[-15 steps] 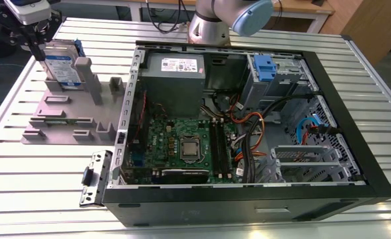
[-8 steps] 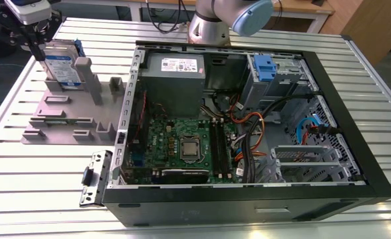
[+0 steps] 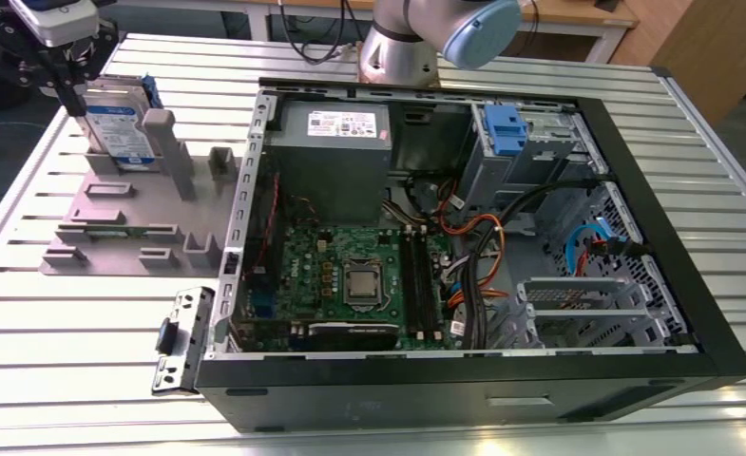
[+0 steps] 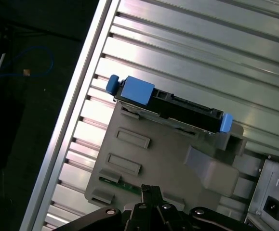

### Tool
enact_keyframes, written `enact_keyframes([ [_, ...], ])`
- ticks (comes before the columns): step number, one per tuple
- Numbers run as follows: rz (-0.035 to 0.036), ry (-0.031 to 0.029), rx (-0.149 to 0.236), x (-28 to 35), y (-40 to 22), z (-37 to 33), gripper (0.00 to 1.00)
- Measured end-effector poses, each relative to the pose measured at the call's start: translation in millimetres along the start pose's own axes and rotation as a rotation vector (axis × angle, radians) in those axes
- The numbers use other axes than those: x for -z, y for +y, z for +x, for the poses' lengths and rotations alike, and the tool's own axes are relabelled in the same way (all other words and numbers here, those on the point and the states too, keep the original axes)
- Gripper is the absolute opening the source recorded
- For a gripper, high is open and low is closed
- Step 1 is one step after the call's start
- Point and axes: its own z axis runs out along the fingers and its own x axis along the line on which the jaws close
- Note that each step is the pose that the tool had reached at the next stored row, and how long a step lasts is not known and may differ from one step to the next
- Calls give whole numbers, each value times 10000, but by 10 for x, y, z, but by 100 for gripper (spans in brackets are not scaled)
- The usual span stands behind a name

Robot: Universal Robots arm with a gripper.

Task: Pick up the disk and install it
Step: 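Pick up the disk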

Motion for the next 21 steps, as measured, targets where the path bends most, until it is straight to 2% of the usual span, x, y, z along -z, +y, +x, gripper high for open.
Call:
enact_keyframes([
  [21,9,6,168,0,0,0,10],
])
